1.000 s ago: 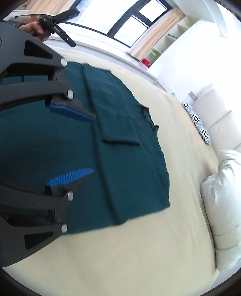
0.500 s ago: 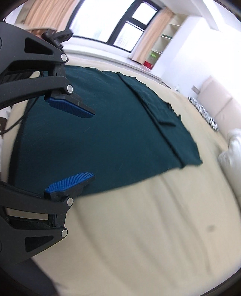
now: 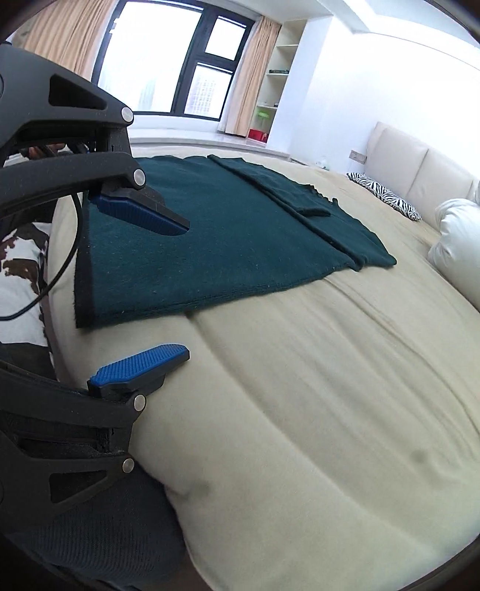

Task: Fold small clothes
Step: 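Grasp the sweater hem with both grippers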

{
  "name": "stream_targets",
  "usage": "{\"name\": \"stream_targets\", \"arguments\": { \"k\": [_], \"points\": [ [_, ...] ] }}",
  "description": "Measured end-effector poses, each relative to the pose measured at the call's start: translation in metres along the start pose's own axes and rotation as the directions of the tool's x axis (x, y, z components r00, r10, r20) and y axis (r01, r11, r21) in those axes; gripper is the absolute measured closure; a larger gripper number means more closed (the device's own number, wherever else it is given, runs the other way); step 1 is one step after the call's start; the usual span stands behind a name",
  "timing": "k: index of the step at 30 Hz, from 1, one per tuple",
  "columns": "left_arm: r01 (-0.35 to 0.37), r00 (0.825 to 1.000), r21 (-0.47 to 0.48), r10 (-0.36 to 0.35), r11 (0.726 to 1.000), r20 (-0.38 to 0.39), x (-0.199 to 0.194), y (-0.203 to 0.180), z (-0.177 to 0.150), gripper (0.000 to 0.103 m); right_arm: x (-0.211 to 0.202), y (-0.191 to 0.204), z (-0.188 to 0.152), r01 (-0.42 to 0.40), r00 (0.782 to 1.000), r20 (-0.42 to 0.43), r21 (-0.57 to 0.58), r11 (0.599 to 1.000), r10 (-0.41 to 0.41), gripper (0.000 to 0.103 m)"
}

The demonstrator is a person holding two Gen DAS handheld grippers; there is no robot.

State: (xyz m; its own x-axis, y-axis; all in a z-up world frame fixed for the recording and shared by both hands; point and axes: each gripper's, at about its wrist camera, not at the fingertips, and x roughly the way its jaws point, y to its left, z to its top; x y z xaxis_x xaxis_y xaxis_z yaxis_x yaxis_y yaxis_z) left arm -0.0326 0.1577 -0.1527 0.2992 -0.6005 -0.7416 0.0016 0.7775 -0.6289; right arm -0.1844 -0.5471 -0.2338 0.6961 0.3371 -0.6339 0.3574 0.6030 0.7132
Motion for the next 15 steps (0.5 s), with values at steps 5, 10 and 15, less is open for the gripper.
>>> {"name": "stream_targets", "arguments": {
  "k": [5, 10, 15],
  "points": [
    [-0.001, 1.000, -0.003, 0.001, 1.000, 0.013, -0.001, 0.000, -0.002, 0.081, -0.001, 0.002, -0.004, 0.038, 0.999, -0.032, 0.001, 0.999, -0.038, 0.045],
    [-0.002, 1.000, -0.010, 0.003, 1.000, 0.022, 0.001, 0.002, -0.003, 0.095, 0.002, 0.008, -0.009, 0.070, 0.992, -0.102, 0.003, 0.998, -0.069, 0.045],
    [0.001, 0.999, 0.001, -0.001, 1.000, 0.035, -0.001, 0.001, -0.004, 0.096, 0.014, 0.010, -0.012, 0.085, 0.980, -0.183, 0.001, 0.996, -0.083, 0.047]
  ]
}}
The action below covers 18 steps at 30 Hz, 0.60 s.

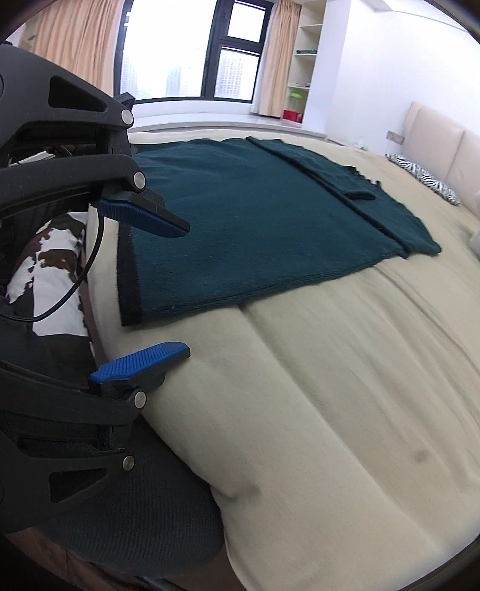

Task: Fold small clothes
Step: 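Grasp the sweater hem with both grippers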

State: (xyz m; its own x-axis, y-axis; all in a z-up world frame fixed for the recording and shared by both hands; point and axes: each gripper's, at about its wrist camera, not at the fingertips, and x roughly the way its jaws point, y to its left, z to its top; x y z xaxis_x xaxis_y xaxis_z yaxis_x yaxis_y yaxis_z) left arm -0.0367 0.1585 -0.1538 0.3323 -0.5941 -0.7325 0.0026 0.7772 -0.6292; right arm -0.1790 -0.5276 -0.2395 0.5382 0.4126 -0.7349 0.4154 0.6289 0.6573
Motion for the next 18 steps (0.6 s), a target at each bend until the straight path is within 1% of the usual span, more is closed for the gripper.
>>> {"name": "stream_targets", "arguments": {
  "k": [5, 8, 12, 13, 15, 16, 17, 18],
  "points": [
    [0.004, 1.000, 0.008, -0.004, 1.000, 0.003, -0.001, 0.000, 0.000, 0.096, 0.014, -0.001, -0.002, -0.034, 0.999, -0.038, 0.030, 0.999, 0.035, 0.050],
    [0.009, 1.000, 0.005, -0.009, 1.000, 0.005, -0.001, 0.002, -0.001, 0.096, 0.022, -0.009, -0.003, -0.094, 0.994, -0.056, 0.069, 0.993, 0.098, 0.053],
    [0.011, 1.000, 0.005, -0.011, 1.000, 0.007, -0.001, 0.002, -0.001, 0.096, 0.026, -0.026, -0.004, -0.165, 0.984, -0.050, 0.139, 0.977, 0.173, 0.065],
    [0.010, 1.000, 0.004, -0.010, 1.000, 0.007, -0.001, 0.001, -0.001, 0.096, 0.026, -0.028, -0.005, -0.177, 0.982, -0.045, 0.147, 0.973, 0.185, 0.067],
    [0.010, 1.000, 0.006, -0.010, 1.000, 0.007, -0.001, 0.002, -0.001, 0.096, 0.027, -0.029, -0.006, -0.176, 0.982, -0.042, 0.146, 0.974, 0.184, 0.075],
    [0.010, 1.000, 0.007, -0.010, 1.000, 0.008, -0.002, 0.002, -0.001, 0.096, 0.027, -0.029, -0.007, -0.172, 0.983, -0.042, 0.141, 0.975, 0.179, 0.078],
    [0.009, 1.000, 0.010, -0.009, 1.000, 0.009, -0.002, 0.001, -0.001, 0.097, 0.028, -0.029, -0.007, -0.164, 0.984, -0.043, 0.134, 0.977, 0.171, 0.085],
    [0.008, 1.000, 0.014, -0.008, 1.000, 0.011, -0.003, 0.000, -0.001, 0.097, 0.029, -0.028, -0.007, -0.155, 0.986, -0.042, 0.129, 0.979, 0.162, 0.095]
  ]
}}
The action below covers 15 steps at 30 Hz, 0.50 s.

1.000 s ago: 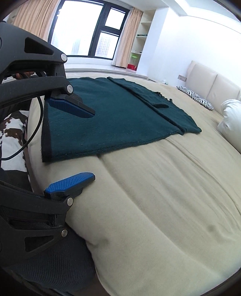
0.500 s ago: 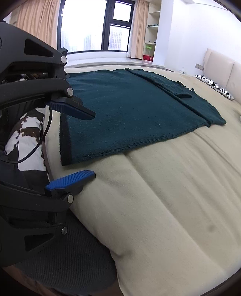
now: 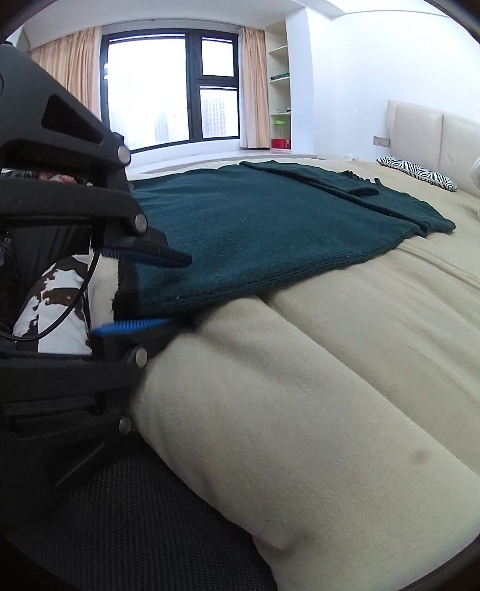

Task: Fold small clothes
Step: 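Grasp the sweater hem with both grippers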

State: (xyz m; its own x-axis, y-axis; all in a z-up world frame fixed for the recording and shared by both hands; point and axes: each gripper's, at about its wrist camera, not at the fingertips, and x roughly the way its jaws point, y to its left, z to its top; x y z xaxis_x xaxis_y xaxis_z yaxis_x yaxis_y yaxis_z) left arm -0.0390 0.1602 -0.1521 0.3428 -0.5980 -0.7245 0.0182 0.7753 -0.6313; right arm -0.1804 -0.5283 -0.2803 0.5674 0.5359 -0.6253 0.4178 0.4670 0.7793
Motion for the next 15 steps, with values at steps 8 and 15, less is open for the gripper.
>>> {"name": "stream_targets", "arguments": {
  "k": [8, 15],
  "points": [
    [-0.005, 0.999, 0.027, 0.004, 1.000, 0.048, -0.017, -0.007, -0.006, 0.097, -0.017, 0.020, -0.009, 0.055, 0.995, 0.082, -0.088, 0.995, -0.048, 0.099],
    [-0.009, 0.999, 0.011, 0.009, 1.000, 0.034, -0.009, -0.003, -0.008, 0.097, -0.027, 0.009, -0.010, 0.064, 0.994, 0.094, -0.071, 0.995, -0.057, 0.099]
  ]
}}
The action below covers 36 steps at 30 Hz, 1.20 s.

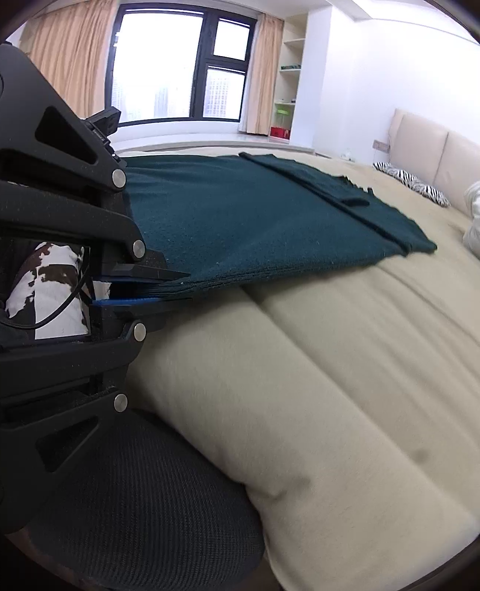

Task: Fold small clothes
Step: 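Grasp the sweater hem with both grippers, then lift the hem with both grippers and fold it toward the collar, release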

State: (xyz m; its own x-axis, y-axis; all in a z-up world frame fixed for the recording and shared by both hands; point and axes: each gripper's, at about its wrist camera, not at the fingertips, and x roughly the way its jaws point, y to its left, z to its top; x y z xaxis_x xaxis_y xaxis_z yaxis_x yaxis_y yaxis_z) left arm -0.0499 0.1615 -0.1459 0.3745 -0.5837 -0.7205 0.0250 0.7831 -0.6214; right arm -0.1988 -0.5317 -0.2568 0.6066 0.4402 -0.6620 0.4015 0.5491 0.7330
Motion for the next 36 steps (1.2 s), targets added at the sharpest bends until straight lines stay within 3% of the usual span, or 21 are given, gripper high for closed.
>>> {"name": "stream_targets", "arguments": {
  "k": [9, 18, 25, 30, 36],
  "points": [
    [0.104, 0.993, -0.021, -0.103, 0.994, 0.052, -0.017, -0.007, 0.009, 0.097, -0.012, 0.025, 0.008, -0.073, 0.997, 0.022, -0.042, 0.996, 0.074, 0.099],
    [0.236, 0.960, -0.016, -0.231, 0.972, 0.158, -0.036, -0.029, 0.045, 0.097, -0.017, 0.068, 0.036, -0.199, 0.978, 0.059, -0.061, 0.978, 0.202, 0.099],
    [0.342, 0.918, -0.067, -0.319, 0.937, 0.235, -0.027, -0.043, 0.125, 0.097, -0.006, 0.123, 0.101, -0.207, 0.969, 0.114, -0.112, 0.972, 0.220, 0.099],
    [0.341, 0.911, -0.067, -0.312, 0.938, 0.269, -0.002, -0.060, 0.192, 0.097, 0.018, 0.163, 0.168, -0.187, 0.965, 0.159, -0.143, 0.972, 0.209, 0.099],
    [0.311, 0.919, -0.081, -0.278, 0.947, 0.279, 0.048, -0.071, 0.276, 0.097, 0.068, 0.192, 0.248, -0.133, 0.968, 0.195, -0.132, 0.982, 0.157, 0.098]
  ]
}}
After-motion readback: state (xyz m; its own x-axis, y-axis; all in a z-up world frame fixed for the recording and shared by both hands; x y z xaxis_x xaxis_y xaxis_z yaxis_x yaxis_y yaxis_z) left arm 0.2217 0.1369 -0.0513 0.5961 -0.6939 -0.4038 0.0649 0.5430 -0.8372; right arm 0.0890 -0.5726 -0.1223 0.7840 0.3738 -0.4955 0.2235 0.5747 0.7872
